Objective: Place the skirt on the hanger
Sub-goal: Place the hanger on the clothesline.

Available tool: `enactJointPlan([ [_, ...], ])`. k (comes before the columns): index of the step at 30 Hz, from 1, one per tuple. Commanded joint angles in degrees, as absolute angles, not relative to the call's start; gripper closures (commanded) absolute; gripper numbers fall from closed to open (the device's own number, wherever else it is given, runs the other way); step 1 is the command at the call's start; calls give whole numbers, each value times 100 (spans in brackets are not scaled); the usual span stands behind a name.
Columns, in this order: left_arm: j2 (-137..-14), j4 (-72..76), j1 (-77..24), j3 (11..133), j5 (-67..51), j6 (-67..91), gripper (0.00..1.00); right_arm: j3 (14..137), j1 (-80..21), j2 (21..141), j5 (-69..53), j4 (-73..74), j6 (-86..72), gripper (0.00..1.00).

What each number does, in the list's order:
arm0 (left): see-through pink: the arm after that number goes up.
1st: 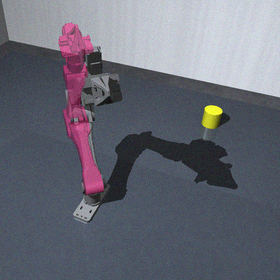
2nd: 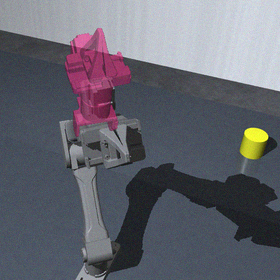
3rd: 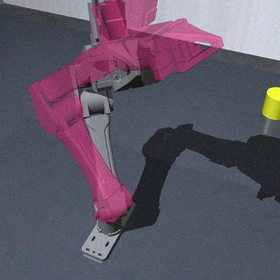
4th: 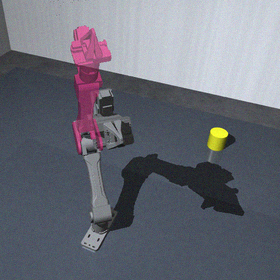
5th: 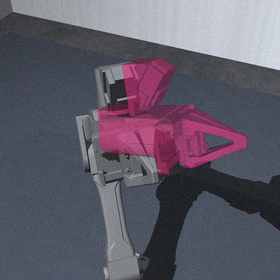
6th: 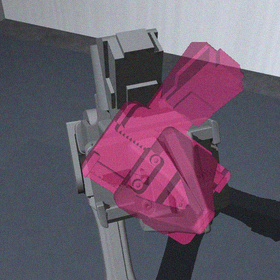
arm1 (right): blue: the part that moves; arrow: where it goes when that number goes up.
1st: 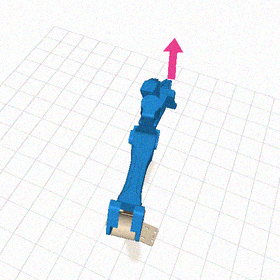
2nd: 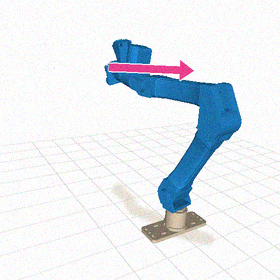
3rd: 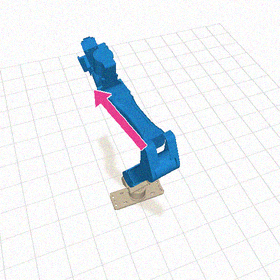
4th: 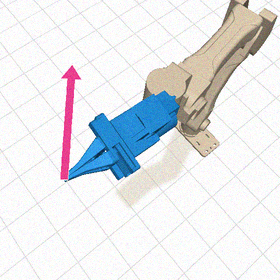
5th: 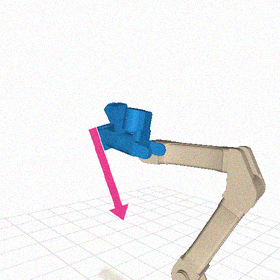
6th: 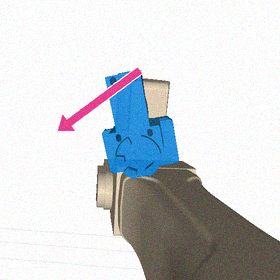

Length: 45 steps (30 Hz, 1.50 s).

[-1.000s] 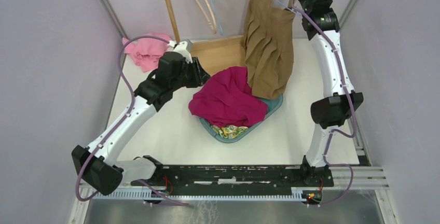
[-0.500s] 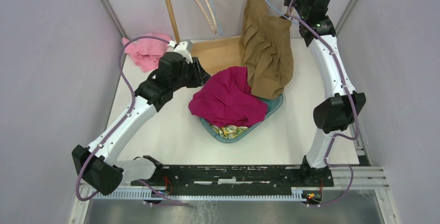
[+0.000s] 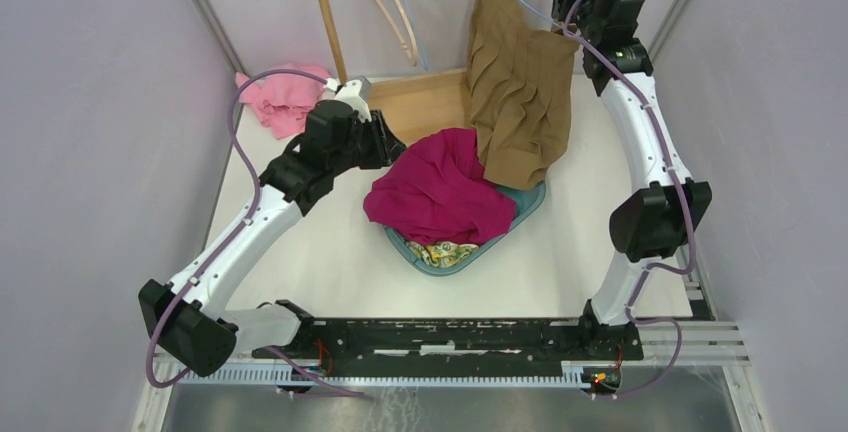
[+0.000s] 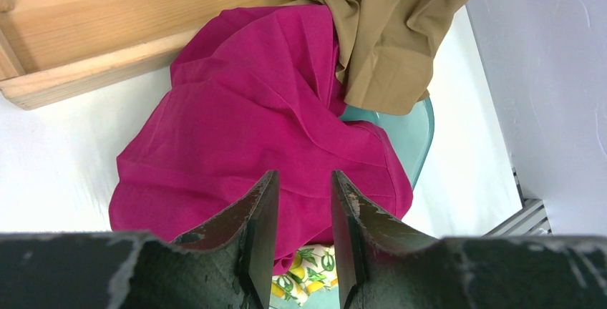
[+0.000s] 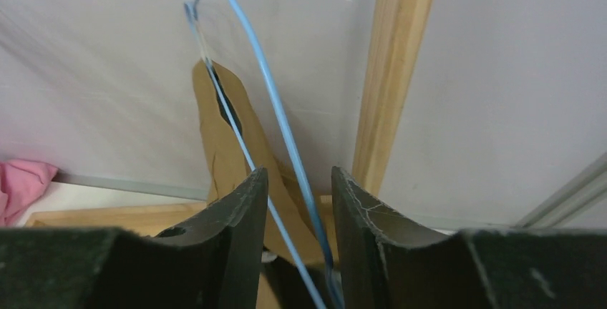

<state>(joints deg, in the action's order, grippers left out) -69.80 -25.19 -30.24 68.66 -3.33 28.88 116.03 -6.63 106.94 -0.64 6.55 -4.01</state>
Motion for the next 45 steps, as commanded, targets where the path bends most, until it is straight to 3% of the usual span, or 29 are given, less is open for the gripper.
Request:
enactJointPlan([
  [1, -6902, -2312, -3006, 6858, -422, 2979, 61, 11316, -518, 10227, 28, 1116, -685, 54],
  [4, -6847, -2346, -2999, 6832, -384, 2980, 61, 11231, -427, 9992, -14, 1310, -814, 42],
  [14, -6691, -2465, -3003, 6813, -310, 3001, 61, 11055, -285, 9251, -176, 1795, -1066, 30],
  [21, -6658, -2590, -3015, 6869, -243, 2962, 61, 10584, -161, 8426, 153, 2305, -1038, 15],
  [24, -6616, -2592, -3010, 6844, -222, 2970, 59, 9928, -152, 7893, 92, 2446, -1107, 16],
  [26, -6604, -2589, -3011, 6819, -207, 2996, 53, 9462, -151, 7482, -11, 2504, -1193, 18],
  [32, -6549, -2645, -3010, 6775, -173, 3015, 38, 7984, -164, 6562, -1091, 2240, -1710, 37],
  [33, -6529, -2659, -3010, 6750, -138, 3015, 30, 7662, -184, 6454, -1136, 1992, -1892, 40],
  [35, -6484, -2649, -3010, 6693, -132, 3035, 27, 7056, -271, 6350, -1283, 1446, -2155, 41],
  [37, -6444, -2652, -3010, 6649, -132, 3062, 22, 6799, -453, 6489, -1269, 1226, -2229, 43],
  [38, -6421, -2651, -3006, 6619, -127, 3073, 2, 6762, -583, 6613, -1235, 1163, -2185, 44],
  [45, -6328, -2565, -3009, 6437, -142, 3154, 1, 7474, -1292, 8347, -562, 1159, -1542, 44],
])
